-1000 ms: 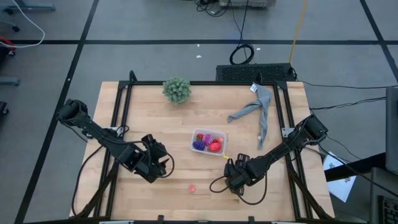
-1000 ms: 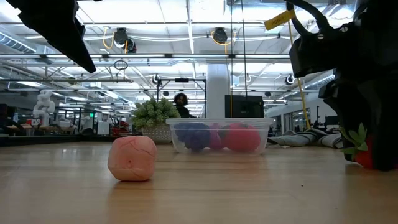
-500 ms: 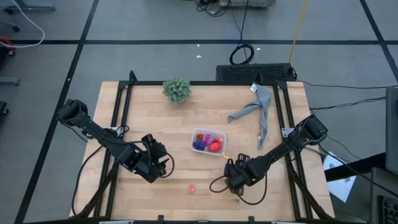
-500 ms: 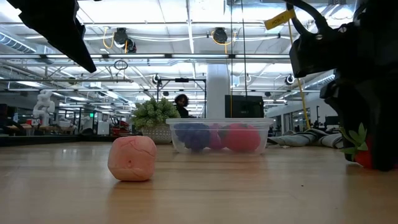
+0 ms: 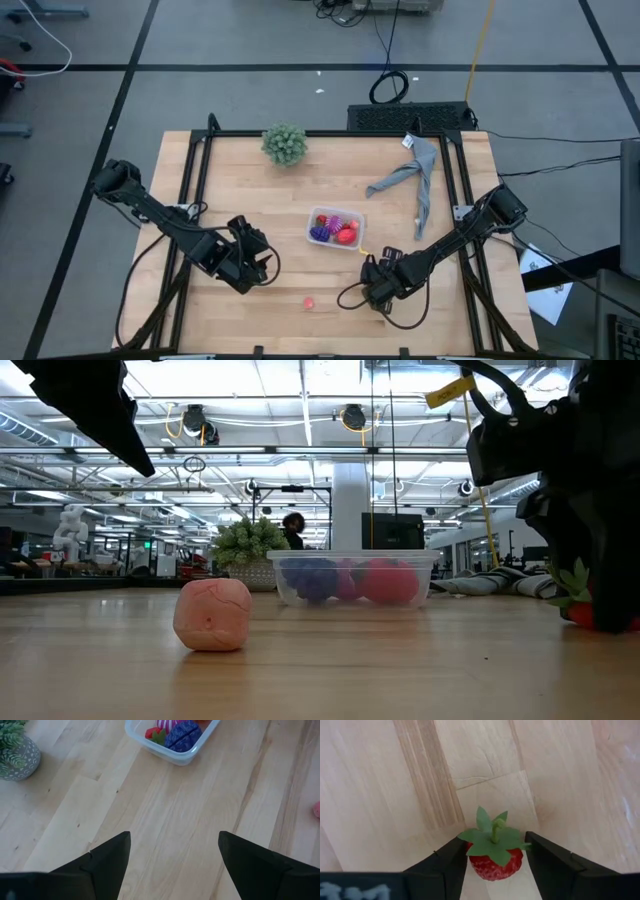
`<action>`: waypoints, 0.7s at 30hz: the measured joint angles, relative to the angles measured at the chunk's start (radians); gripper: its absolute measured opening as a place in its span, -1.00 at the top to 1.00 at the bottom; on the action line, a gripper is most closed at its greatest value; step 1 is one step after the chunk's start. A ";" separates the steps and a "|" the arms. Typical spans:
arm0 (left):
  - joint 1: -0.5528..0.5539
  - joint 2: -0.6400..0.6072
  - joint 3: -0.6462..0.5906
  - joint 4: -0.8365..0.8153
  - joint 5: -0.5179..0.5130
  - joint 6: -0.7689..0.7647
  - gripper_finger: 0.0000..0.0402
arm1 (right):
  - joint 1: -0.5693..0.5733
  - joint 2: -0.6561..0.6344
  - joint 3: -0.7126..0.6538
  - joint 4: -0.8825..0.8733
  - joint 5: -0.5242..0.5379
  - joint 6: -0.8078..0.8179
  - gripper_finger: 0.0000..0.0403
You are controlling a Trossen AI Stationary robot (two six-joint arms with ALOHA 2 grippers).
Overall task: Pick and placing Produce into tupperware
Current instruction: Put the strawberry into the transparent container
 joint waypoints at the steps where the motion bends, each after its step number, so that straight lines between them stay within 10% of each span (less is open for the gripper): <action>1: 0.000 0.000 0.000 0.000 0.000 0.000 -0.53 | 0.000 0.000 0.000 -0.003 0.000 0.000 0.09; 21: 0.000 0.000 0.000 -0.002 0.000 0.000 -0.53 | -0.014 -0.008 0.000 -0.015 -0.002 -0.016 0.25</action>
